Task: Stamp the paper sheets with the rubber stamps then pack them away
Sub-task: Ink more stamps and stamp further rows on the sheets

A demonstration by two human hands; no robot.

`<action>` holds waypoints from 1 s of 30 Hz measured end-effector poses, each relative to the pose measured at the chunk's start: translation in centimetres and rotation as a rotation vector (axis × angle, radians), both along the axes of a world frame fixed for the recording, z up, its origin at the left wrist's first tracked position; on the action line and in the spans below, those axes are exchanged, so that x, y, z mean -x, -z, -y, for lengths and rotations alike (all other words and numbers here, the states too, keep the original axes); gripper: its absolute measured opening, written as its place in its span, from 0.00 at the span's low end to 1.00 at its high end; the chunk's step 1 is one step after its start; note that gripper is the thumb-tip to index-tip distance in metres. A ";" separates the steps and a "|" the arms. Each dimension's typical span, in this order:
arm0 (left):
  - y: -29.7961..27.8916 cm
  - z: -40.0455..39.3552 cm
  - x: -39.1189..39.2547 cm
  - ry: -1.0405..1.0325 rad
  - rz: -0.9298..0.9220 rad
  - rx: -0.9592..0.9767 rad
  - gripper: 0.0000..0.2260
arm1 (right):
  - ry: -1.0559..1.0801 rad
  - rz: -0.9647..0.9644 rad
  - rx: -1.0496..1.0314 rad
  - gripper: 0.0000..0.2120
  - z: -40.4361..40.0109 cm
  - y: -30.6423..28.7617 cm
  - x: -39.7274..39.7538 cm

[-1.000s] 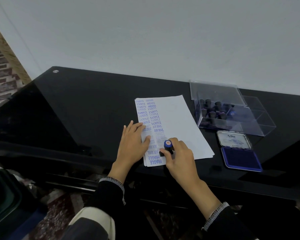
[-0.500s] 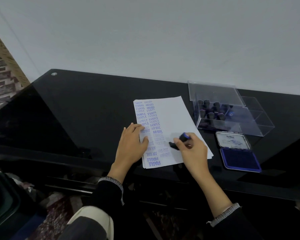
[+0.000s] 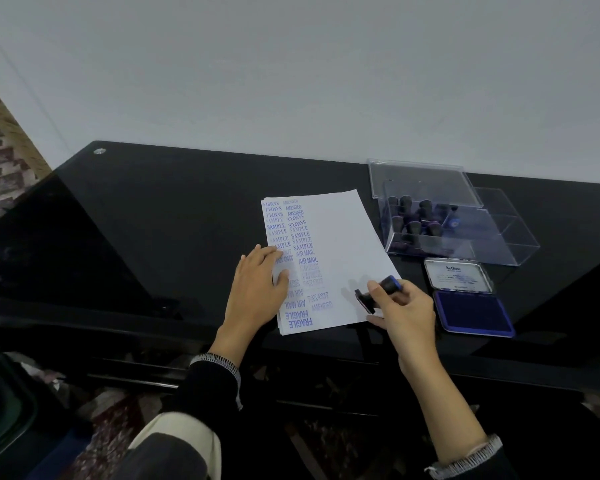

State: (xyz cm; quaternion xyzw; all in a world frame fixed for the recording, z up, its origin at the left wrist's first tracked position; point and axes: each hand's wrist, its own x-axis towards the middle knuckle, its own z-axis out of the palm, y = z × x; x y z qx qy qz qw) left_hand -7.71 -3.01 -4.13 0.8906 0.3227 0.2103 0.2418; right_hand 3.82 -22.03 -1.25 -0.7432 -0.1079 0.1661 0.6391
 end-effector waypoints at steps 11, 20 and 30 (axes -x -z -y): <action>-0.6 0.7 0.2 0.080 -0.001 -0.179 0.08 | 0.051 0.145 -0.026 0.05 2.4 -0.8 -0.7; -3.2 10.4 -6.6 0.274 0.151 0.034 0.10 | 0.382 0.223 -0.126 0.10 11.3 -2.2 -6.7; -1.0 17.8 -11.4 0.486 0.031 0.011 0.32 | 0.406 0.157 -0.092 0.06 14.9 -0.3 -9.2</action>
